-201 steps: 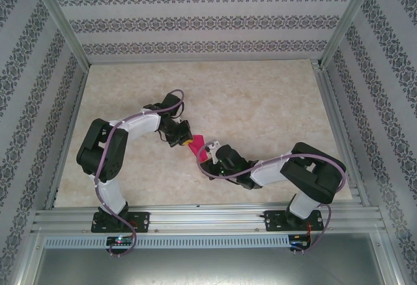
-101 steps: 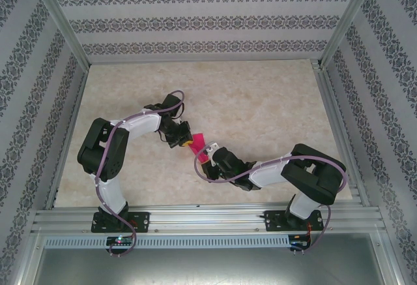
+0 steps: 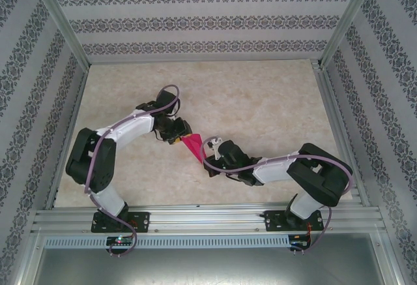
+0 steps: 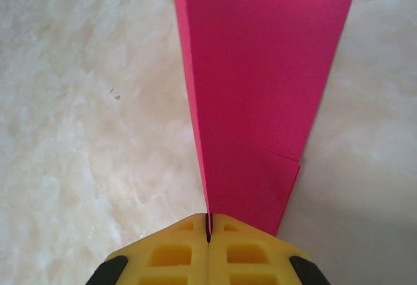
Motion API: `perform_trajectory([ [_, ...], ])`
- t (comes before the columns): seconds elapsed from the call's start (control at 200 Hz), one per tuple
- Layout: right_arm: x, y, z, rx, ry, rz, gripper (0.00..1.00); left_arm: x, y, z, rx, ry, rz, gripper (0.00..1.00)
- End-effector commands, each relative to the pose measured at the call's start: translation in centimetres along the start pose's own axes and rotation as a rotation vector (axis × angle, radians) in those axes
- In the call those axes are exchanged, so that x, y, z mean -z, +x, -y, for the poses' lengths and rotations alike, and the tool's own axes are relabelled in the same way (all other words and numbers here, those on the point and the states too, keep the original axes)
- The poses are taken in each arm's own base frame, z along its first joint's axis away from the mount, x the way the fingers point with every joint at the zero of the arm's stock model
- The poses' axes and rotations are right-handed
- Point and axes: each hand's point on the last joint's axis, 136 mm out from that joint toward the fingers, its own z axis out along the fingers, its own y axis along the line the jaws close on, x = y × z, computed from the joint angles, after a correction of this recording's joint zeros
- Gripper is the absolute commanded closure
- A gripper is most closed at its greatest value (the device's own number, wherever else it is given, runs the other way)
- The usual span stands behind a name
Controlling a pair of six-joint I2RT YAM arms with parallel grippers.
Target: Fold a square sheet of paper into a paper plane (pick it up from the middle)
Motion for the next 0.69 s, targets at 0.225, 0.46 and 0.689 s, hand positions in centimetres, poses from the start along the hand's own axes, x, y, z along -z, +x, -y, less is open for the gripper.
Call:
perform_trajectory([
  [0.225, -0.6, -0.8, -1.0, -0.212, -0.175, -0.055, 1.00, 2.2, 0.5, -1.9, 0.001, -0.010, 0.099, 0.47],
  [0.46, -1.5, -0.9, -0.8, -0.326, -0.230, -0.085, 1.00, 1.4, 1.4, -1.6, -0.020, 0.048, 0.064, 0.51],
  [0.689, -2.1, -0.6, 0.0, -0.431, -0.234, -0.124, 1.00, 0.7, 2.3, -1.0, -0.056, 0.115, 0.027, 0.59],
])
